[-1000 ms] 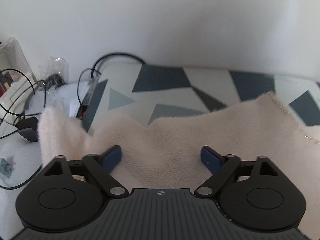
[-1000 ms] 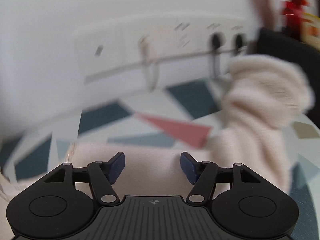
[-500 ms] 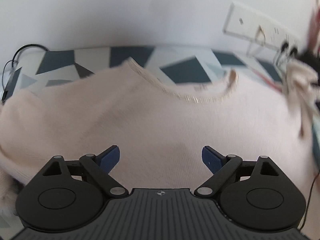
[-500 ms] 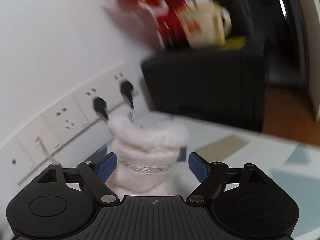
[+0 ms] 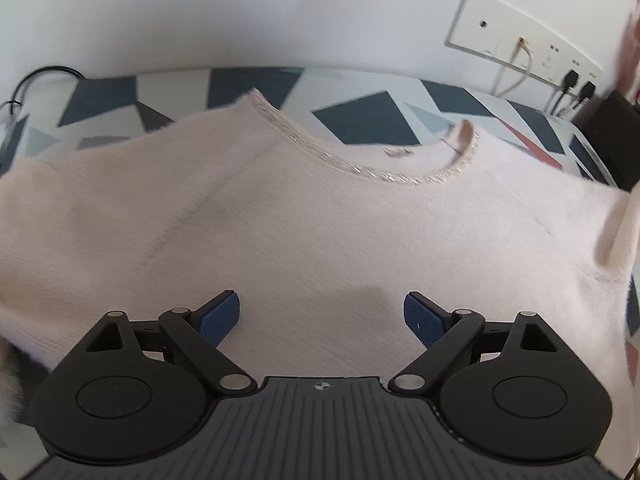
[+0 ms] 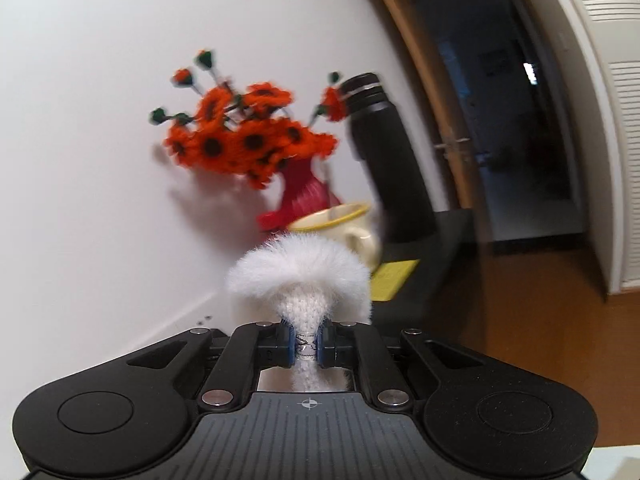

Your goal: Fold clothes

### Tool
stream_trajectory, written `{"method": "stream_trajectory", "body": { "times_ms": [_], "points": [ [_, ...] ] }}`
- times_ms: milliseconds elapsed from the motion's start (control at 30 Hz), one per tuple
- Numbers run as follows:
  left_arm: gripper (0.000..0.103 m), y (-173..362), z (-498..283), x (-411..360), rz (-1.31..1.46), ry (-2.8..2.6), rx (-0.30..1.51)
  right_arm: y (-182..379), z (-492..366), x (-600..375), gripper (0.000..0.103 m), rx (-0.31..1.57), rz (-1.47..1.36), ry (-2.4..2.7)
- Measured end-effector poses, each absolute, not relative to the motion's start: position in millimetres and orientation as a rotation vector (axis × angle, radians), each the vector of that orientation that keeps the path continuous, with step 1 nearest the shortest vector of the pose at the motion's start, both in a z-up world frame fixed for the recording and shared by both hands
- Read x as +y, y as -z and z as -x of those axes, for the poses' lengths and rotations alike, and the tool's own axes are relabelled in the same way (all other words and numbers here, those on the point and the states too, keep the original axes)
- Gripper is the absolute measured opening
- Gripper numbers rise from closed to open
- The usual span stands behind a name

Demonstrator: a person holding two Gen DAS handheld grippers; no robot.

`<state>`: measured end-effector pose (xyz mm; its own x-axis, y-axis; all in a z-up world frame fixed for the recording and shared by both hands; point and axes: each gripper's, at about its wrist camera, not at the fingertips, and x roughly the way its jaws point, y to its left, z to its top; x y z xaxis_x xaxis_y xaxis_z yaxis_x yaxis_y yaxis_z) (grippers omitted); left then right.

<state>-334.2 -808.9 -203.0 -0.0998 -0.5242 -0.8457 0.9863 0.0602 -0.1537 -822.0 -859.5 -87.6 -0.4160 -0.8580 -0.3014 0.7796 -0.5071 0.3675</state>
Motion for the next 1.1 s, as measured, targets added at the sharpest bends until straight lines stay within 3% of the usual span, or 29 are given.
{"method": "stream_trajectory", "body": {
  "times_ms": [100, 367, 533, 733, 800, 833, 867, 1100],
  "points": [
    [0.091, 199, 330, -806, -0.631, 1.462, 0.95, 100, 825, -863, 0.008, -0.084, -0.671, 2.048],
    [0.091, 171, 300, -787, -0.487, 1.49, 0.976, 73, 782, -866, 0.008, -0.059, -0.649, 1.926],
    [0.091, 150, 256, -761, -0.382, 1.443, 0.976, 31, 684, -861, 0.008, 0.061, -0.513, 1.518],
    [0.091, 133, 198, -726, -0.335, 1.378, 0.932, 31, 568, -815, 0.009, 0.283, -0.394, 0.911],
    [0.091, 130, 184, -714, -0.336, 1.365, 0.918, 53, 539, -800, 0.021, 0.392, -0.404, 0.819],
    [0.091, 130, 180, -709, -0.348, 1.365, 0.913, 64, 526, -793, 0.034, 0.44, -0.404, 0.79],
    [0.091, 131, 176, -704, -0.364, 1.368, 0.906, 75, 518, -784, 0.039, 0.472, -0.394, 0.814],
    [0.091, 140, 208, -692, -0.543, 1.567, 0.842, 119, 529, -760, 0.039, 0.545, -0.559, 1.0]
  ]
}}
